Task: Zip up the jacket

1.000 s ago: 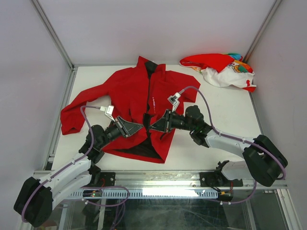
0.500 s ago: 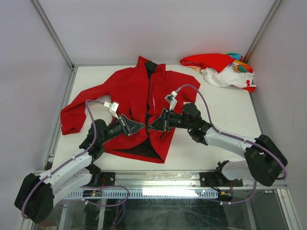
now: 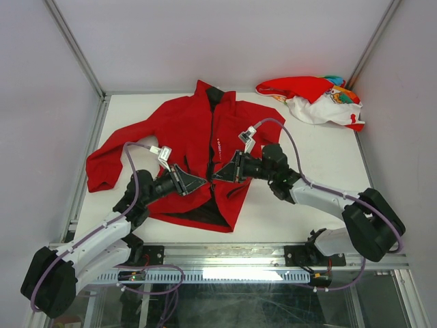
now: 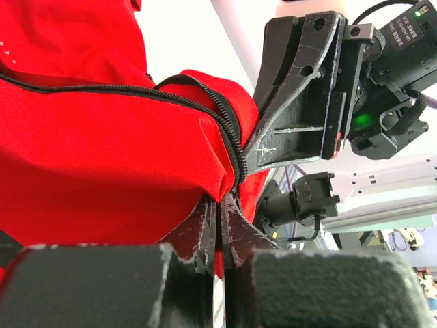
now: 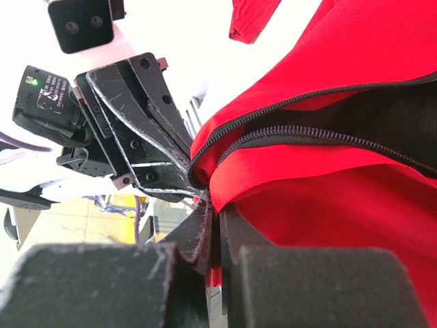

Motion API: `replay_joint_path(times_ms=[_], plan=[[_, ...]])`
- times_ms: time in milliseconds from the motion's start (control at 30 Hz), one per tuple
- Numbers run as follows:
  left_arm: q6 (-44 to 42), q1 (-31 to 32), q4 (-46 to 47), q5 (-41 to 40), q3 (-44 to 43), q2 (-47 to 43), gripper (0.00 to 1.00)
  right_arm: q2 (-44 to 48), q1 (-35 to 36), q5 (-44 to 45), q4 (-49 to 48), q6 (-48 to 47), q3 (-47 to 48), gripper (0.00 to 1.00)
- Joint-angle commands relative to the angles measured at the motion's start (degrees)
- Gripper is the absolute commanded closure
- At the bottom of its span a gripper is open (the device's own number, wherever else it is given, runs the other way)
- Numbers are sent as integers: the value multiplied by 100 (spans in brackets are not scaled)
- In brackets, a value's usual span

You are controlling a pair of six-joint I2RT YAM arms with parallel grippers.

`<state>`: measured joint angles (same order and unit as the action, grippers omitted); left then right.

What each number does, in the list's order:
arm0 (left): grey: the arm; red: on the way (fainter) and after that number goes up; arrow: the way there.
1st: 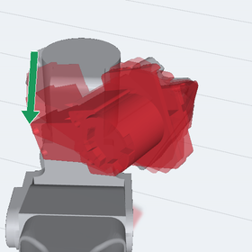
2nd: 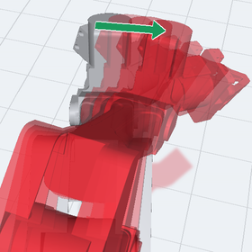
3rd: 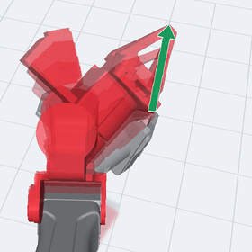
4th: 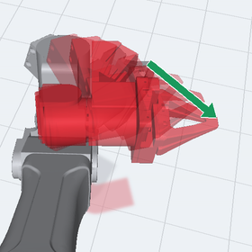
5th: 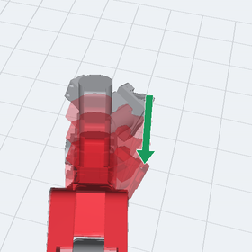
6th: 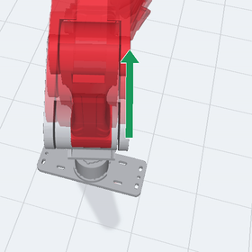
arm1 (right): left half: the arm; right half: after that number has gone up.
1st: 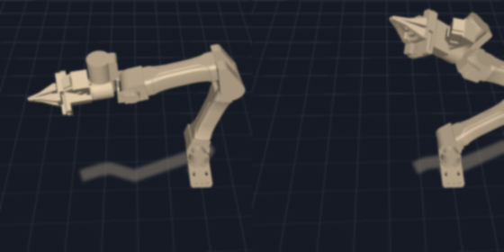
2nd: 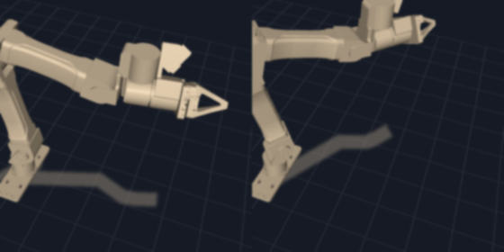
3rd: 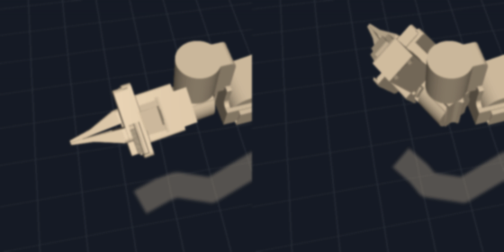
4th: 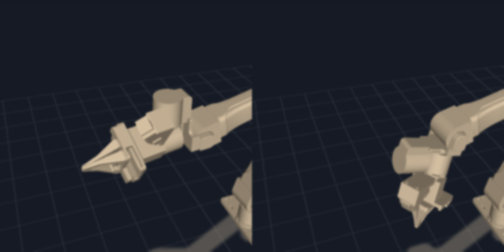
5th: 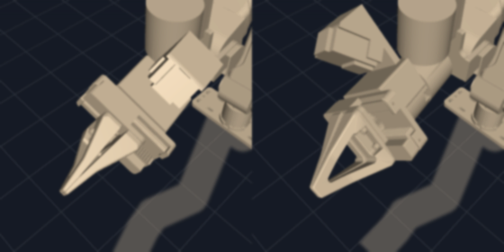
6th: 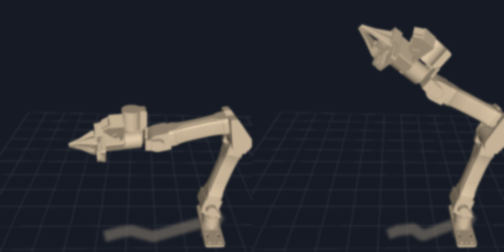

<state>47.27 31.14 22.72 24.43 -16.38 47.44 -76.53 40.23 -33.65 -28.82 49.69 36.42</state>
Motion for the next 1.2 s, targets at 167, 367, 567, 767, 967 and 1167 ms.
replay_joint_path(times_ms=[167,367,567,767,967,1167], plan=[[914,77,257,-249,174,-315,65,-95,-9,-139,-1184,254,-170,100],[1425,75,54,-457,241,-601,49,-12,13,-124,-1245,223,-312,100],[1716,77,311,-357,320,-464,47,-68,37,-162,-1443,315,-344,100],[1778,118,636,-238,329,-149,51,-96,77,-151,-1469,335,-332,100],[1518,138,767,-153,231,-51,73,-176,108,-210,-1376,340,-294,100],[881,129,485,184,-54,74,100,-119,93,-257,-1160,249,-208,100]])
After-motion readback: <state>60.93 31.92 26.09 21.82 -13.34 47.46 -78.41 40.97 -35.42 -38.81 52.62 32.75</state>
